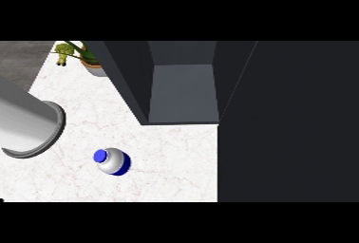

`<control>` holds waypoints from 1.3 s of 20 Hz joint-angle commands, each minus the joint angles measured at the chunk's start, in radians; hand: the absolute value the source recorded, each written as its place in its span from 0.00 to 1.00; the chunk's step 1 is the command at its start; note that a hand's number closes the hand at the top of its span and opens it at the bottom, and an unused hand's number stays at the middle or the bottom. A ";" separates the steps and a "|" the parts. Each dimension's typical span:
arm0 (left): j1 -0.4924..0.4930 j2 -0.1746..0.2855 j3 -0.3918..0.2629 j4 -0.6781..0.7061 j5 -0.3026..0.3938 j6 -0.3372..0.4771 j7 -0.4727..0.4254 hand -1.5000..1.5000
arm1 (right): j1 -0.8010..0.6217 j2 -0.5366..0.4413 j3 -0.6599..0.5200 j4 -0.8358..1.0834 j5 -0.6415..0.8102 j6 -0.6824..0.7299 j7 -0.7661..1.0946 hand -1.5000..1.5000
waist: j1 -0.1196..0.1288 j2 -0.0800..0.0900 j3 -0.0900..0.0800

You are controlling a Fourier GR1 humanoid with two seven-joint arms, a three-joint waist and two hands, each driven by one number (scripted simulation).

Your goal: Pick up the bottled water, place it into the cabinet and close the cabinet

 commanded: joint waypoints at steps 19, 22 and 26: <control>-0.428 -0.260 -0.196 0.456 -0.570 -0.043 -0.082 0.00 | 0.161 -0.024 -0.104 -0.169 -0.256 0.110 -0.007 0.00 | -0.016 0.002 -0.002; -0.524 -0.265 -0.197 0.585 -0.625 -0.027 -0.085 0.00 | 0.153 -0.009 -0.095 -0.167 -0.255 0.099 -0.009 0.00 | -0.017 0.005 -0.002; -0.534 -0.290 -0.174 0.660 -0.712 -0.030 -0.169 0.00 | 0.211 -0.004 -0.100 -0.191 -0.262 0.123 -0.027 0.00 | -0.009 0.003 -0.002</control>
